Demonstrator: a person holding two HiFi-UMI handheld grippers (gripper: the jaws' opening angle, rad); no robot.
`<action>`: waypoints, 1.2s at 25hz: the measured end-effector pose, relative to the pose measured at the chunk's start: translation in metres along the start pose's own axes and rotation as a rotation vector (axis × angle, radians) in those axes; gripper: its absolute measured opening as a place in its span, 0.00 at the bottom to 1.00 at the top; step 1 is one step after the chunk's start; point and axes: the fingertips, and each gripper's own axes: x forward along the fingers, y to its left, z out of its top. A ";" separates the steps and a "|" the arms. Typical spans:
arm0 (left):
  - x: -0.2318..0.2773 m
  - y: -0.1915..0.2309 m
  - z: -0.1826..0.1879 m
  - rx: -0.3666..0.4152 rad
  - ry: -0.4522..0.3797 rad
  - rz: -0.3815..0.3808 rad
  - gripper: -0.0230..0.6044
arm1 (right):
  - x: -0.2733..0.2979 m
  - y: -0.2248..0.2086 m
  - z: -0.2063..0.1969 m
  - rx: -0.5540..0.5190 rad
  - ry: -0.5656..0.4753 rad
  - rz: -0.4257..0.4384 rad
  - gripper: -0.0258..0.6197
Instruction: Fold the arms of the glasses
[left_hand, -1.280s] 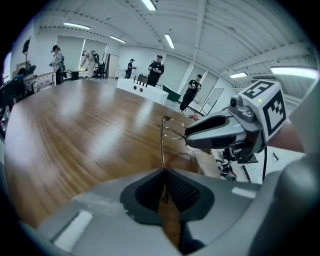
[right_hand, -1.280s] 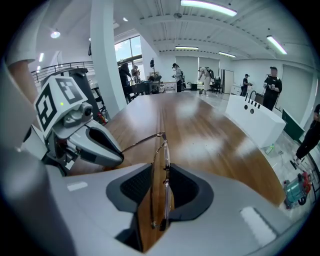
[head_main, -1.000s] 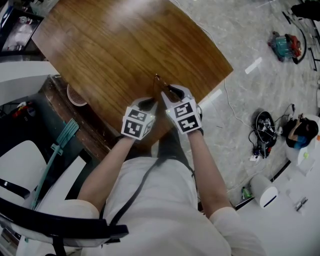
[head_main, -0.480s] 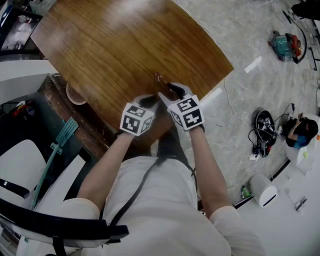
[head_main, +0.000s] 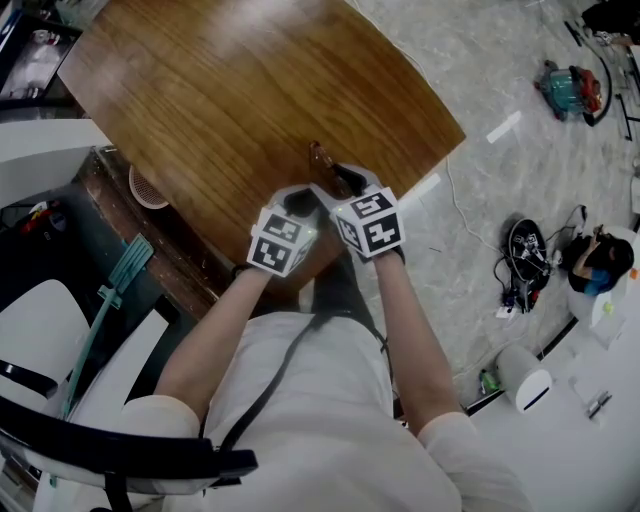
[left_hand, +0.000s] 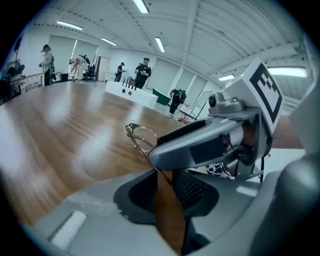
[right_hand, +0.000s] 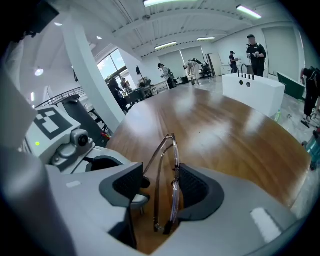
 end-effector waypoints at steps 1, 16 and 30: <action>0.000 0.000 0.001 0.003 -0.007 0.003 0.21 | 0.000 -0.001 0.000 0.015 0.000 -0.006 0.40; 0.005 -0.009 -0.004 0.111 -0.026 0.066 0.21 | 0.005 -0.002 -0.001 0.179 0.019 -0.006 0.37; -0.014 -0.012 -0.012 0.153 -0.049 0.043 0.32 | 0.005 0.003 -0.004 0.167 0.010 0.028 0.31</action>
